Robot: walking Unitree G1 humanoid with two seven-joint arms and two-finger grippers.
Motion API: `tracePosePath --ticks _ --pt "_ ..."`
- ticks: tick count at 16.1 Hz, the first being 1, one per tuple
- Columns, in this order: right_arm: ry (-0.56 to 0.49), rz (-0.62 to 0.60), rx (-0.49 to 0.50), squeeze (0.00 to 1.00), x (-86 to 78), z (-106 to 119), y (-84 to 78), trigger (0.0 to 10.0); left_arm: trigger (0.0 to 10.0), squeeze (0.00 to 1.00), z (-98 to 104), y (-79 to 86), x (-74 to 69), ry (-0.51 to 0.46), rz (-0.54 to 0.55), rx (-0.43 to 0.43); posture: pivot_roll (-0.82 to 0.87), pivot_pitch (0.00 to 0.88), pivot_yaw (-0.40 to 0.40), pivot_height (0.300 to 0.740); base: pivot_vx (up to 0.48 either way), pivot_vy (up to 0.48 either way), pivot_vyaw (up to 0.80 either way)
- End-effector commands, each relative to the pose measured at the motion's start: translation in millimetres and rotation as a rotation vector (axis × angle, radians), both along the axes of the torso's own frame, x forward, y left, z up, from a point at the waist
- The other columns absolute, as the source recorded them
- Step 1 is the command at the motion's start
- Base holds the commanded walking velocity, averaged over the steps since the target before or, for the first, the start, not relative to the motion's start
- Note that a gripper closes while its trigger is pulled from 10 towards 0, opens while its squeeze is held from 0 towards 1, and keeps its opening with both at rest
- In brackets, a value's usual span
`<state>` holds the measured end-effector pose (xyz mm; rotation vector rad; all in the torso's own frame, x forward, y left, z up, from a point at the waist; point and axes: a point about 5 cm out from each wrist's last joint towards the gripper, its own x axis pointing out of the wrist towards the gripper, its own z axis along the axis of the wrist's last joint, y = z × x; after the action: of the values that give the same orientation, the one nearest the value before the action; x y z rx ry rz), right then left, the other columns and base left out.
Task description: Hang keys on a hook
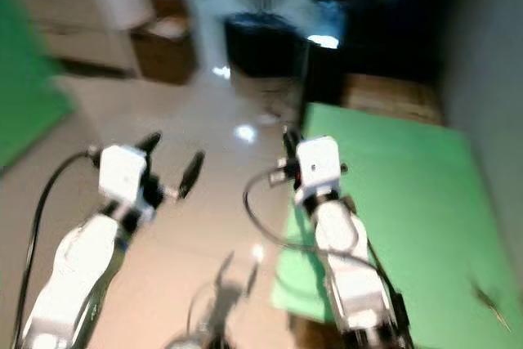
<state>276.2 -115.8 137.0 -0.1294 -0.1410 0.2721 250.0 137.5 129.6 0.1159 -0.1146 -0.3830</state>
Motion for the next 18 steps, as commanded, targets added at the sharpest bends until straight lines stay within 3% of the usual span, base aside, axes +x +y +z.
tracePosePath --ticks 1,4,9,12,14,18 --pt "0.011 -0.005 0.015 0.0 1.2 -0.2 -1.2 10.0 10.0 0.0 5.9 0.0 4.2 -0.023 0.002 0.02 -0.08 0.0 0.052 0.74 0.0 0.0 0.8" --pt "0.039 -0.018 0.036 0.0 2.3 -1.4 -4.2 10.0 10.0 0.0 9.3 2.1 6.8 -0.035 0.042 0.018 -0.08 0.0 0.033 0.74 0.0 0.0 0.8" --pt "0.105 -0.077 0.024 0.0 4.4 -11.2 -23.0 10.0 10.0 0.0 8.3 -4.9 11.8 -0.026 0.096 -0.003 -0.09 0.0 0.02 0.74 0.0 0.0 0.8" --pt "0.12 -0.078 0.018 0.0 2.3 -14.8 -23.9 10.0 10.0 0.0 11.8 -10.6 14.9 -0.064 0.053 0.023 -0.08 0.0 0.02 0.74 0.0 0.0 0.8" --pt "0.142 -0.153 0.005 0.0 2.7 -21.4 -30.9 10.0 10.0 0.0 10.8 -11.8 15.4 -0.055 0.033 0.054 -0.08 0.0 0.027 0.74 0.259 0.0 0.8" --pt "0.144 -0.209 0.023 0.0 1.8 -24.3 -38.6 10.0 10.0 0.0 7.2 -8.0 15.9 -0.032 0.049 0.059 -0.07 0.0 0.033 0.74 0.321 0.0 0.0"
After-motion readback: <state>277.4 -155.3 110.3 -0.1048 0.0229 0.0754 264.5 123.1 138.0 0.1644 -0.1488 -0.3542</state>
